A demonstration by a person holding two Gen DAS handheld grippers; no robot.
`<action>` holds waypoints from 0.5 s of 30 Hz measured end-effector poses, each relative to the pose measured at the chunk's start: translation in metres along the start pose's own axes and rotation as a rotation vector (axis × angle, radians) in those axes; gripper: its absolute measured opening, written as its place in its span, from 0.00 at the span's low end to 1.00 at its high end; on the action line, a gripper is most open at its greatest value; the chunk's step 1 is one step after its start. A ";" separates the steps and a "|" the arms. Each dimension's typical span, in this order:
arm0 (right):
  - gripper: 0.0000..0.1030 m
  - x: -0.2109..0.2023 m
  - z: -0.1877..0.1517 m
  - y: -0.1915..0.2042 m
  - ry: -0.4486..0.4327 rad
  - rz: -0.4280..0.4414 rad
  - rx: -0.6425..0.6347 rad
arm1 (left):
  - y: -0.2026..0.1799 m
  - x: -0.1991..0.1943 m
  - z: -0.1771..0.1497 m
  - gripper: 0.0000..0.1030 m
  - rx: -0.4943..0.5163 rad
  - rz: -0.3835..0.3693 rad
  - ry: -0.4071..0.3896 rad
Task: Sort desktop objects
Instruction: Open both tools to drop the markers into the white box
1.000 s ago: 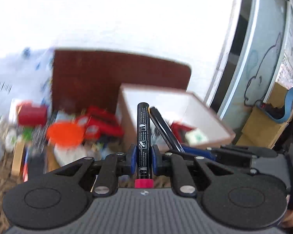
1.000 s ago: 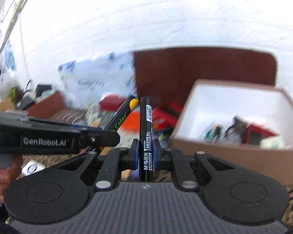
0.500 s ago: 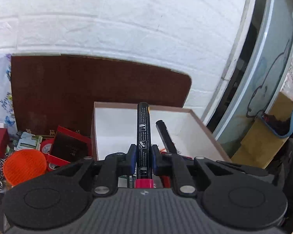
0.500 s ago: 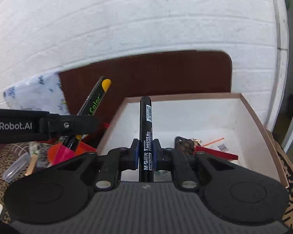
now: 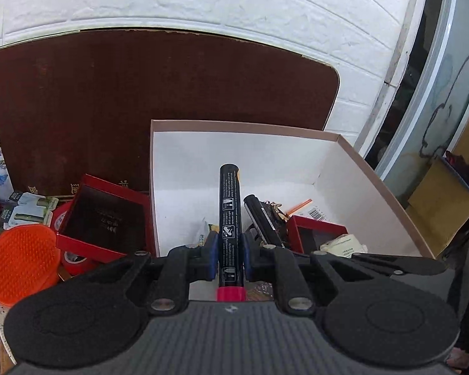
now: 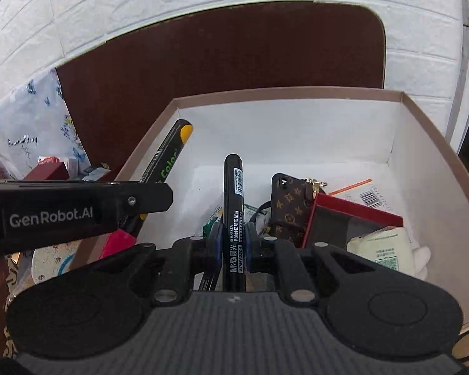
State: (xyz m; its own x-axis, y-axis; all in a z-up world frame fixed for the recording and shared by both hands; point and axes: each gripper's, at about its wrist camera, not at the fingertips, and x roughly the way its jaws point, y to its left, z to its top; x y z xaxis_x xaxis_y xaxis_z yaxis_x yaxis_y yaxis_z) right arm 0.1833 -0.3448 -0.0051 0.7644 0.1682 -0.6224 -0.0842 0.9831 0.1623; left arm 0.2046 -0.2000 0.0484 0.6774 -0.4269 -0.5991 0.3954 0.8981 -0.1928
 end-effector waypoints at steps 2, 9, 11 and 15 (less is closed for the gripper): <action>0.12 0.003 -0.001 0.001 0.010 -0.003 -0.002 | 0.001 0.003 -0.001 0.15 0.003 0.003 0.005; 0.27 0.006 0.001 0.003 0.026 -0.029 -0.049 | 0.000 -0.008 -0.001 0.74 0.013 -0.034 -0.067; 0.47 0.003 0.001 0.005 0.016 -0.036 -0.062 | -0.002 -0.017 -0.003 0.83 0.032 -0.030 -0.128; 0.50 -0.005 0.000 0.009 -0.004 -0.047 -0.090 | -0.006 -0.025 -0.002 0.90 0.045 -0.041 -0.146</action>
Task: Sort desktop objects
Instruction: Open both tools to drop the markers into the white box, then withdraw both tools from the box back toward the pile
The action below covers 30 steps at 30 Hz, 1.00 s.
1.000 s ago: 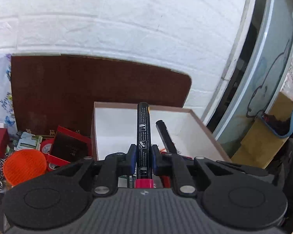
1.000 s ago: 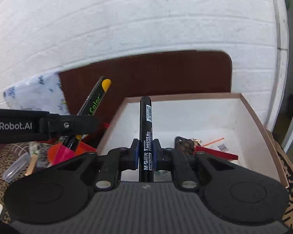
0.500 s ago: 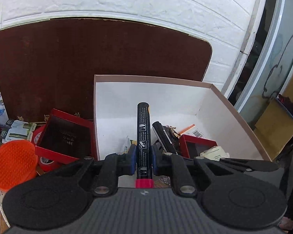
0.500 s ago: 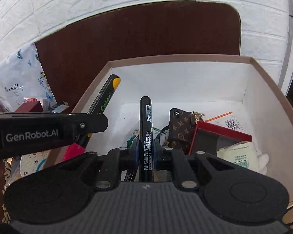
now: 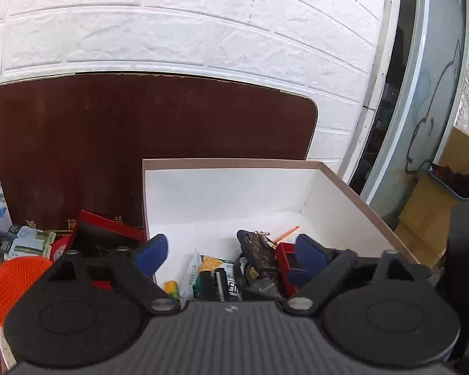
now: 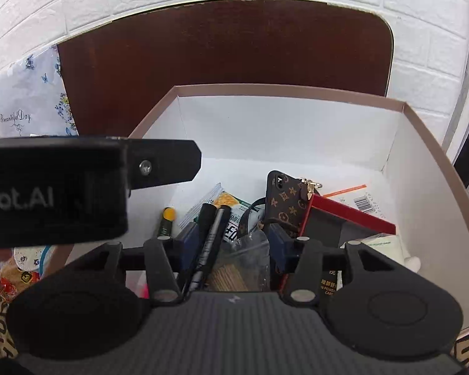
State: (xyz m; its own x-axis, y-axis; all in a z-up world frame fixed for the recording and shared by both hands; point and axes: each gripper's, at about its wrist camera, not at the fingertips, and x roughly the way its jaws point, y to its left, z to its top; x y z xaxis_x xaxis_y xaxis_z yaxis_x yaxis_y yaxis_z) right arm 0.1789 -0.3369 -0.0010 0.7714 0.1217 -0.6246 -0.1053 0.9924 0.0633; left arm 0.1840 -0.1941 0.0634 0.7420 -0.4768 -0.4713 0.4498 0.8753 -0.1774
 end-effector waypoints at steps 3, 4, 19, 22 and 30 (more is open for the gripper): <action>0.68 -0.005 -0.001 0.001 -0.006 0.000 0.001 | -0.003 -0.003 0.000 0.90 0.009 0.006 0.005; 0.72 -0.008 -0.001 0.002 -0.011 0.001 0.002 | -0.004 -0.004 -0.001 0.90 0.016 0.010 0.004; 0.86 -0.044 -0.006 0.011 -0.057 -0.003 0.003 | -0.011 -0.033 -0.012 0.90 0.022 -0.004 0.034; 0.87 -0.058 -0.008 0.015 -0.083 0.004 0.005 | -0.016 -0.045 -0.016 0.90 0.038 0.001 0.027; 0.87 -0.094 -0.021 0.031 -0.117 0.027 -0.007 | -0.020 -0.082 -0.027 0.90 0.023 0.027 0.006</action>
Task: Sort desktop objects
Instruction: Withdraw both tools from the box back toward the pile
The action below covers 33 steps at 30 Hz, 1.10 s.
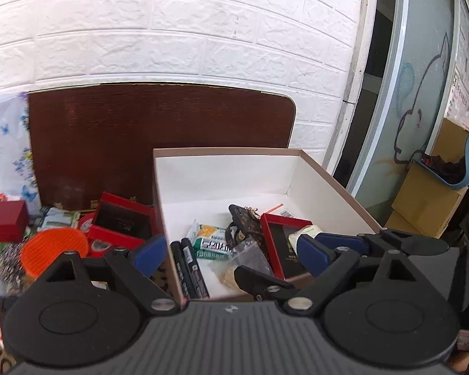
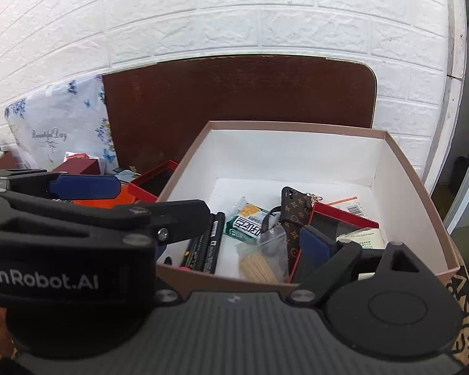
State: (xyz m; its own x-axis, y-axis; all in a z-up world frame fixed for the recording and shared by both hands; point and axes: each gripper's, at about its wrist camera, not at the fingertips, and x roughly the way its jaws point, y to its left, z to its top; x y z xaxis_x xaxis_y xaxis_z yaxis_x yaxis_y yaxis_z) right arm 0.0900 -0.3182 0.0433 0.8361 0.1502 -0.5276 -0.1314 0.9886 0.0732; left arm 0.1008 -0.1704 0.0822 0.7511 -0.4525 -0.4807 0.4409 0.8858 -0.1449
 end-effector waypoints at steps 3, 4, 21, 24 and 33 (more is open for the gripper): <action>0.87 -0.013 -0.004 0.010 -0.007 0.008 -0.013 | 0.002 -0.014 -0.006 0.91 -0.015 0.011 0.000; 0.87 -0.017 -0.006 0.013 -0.009 0.009 -0.017 | 0.003 -0.019 -0.008 0.91 -0.019 0.017 -0.002; 0.87 -0.047 -0.052 0.096 0.002 0.103 -0.100 | 0.043 -0.095 -0.077 0.91 -0.118 0.090 -0.029; 0.87 -0.043 -0.064 0.113 0.021 0.138 -0.108 | 0.054 -0.102 -0.091 0.91 -0.138 0.106 -0.020; 0.87 -0.028 -0.096 0.158 0.028 0.216 -0.136 | 0.098 -0.112 -0.128 0.90 -0.243 0.153 0.021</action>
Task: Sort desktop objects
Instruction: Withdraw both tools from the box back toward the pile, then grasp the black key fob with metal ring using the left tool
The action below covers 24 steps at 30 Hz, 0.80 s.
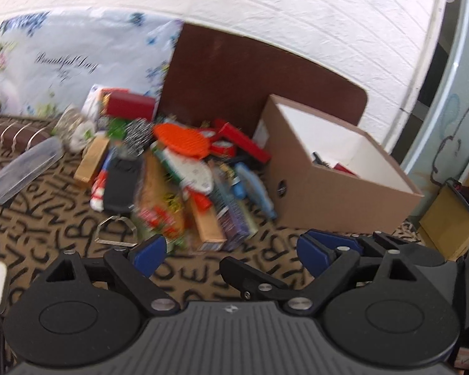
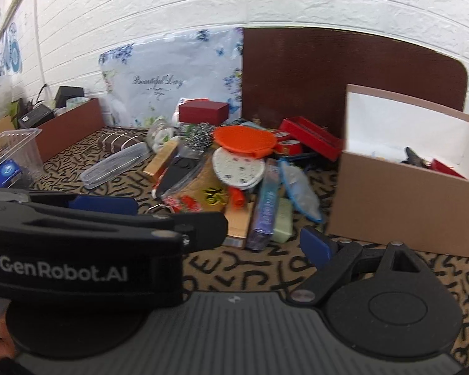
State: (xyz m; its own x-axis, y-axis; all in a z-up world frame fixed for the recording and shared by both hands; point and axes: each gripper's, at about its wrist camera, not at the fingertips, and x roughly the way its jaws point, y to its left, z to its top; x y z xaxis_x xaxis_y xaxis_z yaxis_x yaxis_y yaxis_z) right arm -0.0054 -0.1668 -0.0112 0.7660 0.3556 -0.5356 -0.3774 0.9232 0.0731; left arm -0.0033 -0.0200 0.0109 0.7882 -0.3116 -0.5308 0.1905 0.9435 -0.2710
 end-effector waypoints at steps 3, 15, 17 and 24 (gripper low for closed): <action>0.87 0.012 -0.004 0.012 0.012 0.018 -0.025 | 0.017 0.001 -0.002 0.90 -0.022 0.026 0.000; 0.86 0.056 -0.012 0.045 0.047 0.121 -0.096 | 0.088 0.014 0.005 0.86 -0.116 0.113 -0.008; 0.83 0.064 -0.013 0.051 0.065 0.151 -0.097 | 0.097 0.019 0.006 0.80 -0.120 0.123 -0.001; 0.64 0.092 -0.017 0.071 0.109 0.191 -0.126 | 0.123 0.045 0.009 0.54 -0.132 0.117 0.054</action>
State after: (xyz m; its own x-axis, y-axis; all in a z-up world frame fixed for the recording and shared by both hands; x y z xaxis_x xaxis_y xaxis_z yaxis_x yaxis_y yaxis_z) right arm 0.0300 -0.0712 -0.0696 0.6162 0.4980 -0.6102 -0.5771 0.8127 0.0805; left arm 0.0613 0.0826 -0.0389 0.7671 -0.2094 -0.6064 0.0178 0.9518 -0.3061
